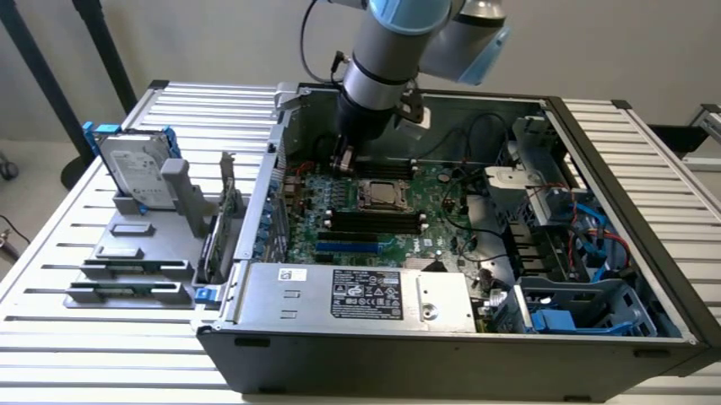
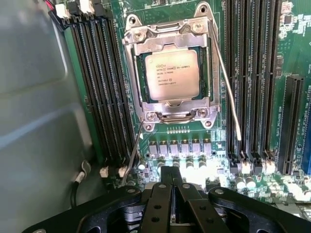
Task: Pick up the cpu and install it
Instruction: 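Install the first cpu locking lever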
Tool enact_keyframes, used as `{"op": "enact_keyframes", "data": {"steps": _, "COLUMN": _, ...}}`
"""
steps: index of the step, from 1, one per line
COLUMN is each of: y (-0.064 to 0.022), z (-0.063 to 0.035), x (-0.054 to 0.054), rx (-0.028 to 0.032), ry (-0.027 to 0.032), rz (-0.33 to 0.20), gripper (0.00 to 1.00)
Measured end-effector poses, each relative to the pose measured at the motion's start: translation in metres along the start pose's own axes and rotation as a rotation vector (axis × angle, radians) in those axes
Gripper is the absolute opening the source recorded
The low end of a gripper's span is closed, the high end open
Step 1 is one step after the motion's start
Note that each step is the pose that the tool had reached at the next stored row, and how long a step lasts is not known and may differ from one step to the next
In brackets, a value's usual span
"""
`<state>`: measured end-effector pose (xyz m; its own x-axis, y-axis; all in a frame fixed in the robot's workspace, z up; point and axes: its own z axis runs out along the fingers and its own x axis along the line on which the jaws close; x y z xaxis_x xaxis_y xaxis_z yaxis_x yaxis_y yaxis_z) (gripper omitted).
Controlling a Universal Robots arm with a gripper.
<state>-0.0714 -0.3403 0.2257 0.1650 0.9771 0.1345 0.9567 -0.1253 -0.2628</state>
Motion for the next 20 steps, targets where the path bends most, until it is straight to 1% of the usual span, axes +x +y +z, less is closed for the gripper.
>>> {"op": "enact_keyframes", "data": {"steps": 2, "y": -0.0007, "z": -0.0024, "x": 0.0, "rx": 0.0012, "ry": 0.0057, "rz": 0.004, "gripper": 0.11}}
{"op": "enact_keyframes", "data": {"steps": 5, "y": -0.0018, "z": -0.0057, "x": -0.001, "rx": 0.0041, "ry": 0.0174, "rz": 0.009, "gripper": 0.11}}
{"op": "enact_keyframes", "data": {"steps": 7, "y": -0.0022, "z": -0.0064, "x": -0.001, "rx": 0.005, "ry": 0.0214, "rz": 0.013, "gripper": 0.11}}
{"op": "enact_keyframes", "data": {"steps": 8, "y": -0.0023, "z": -0.0067, "x": -0.001, "rx": 0.0056, "ry": 0.0244, "rz": 0.015, "gripper": 0.11}}
{"op": "enact_keyframes", "data": {"steps": 11, "y": -0.003, "z": -0.0093, "x": -0.001, "rx": 0.009, "ry": 0.0419, "rz": 0.022, "gripper": 0.11}}
{"op": "enact_keyframes", "data": {"steps": 15, "y": -0.0056, "z": -0.0172, "x": -0.002, "rx": 0.0113, "ry": 0.0579, "rz": 0.032, "gripper": 0.11}}
{"op": "enact_keyframes", "data": {"steps": 16, "y": -0.0062, "z": -0.019, "x": -0.002, "rx": 0.0113, "ry": 0.0623, "rz": 0.036, "gripper": 0.11}}
{"op": "enact_keyframes", "data": {"steps": 17, "y": -0.0063, "z": -0.0196, "x": -0.002, "rx": 0.01, "ry": 0.0658, "rz": 0.044, "gripper": 0.11}}
{"op": "enact_keyframes", "data": {"steps": 20, "y": -0.0068, "z": -0.0197, "x": -0.002, "rx": 0.0047, "ry": 0.0749, "rz": 0.076, "gripper": 0.11}}
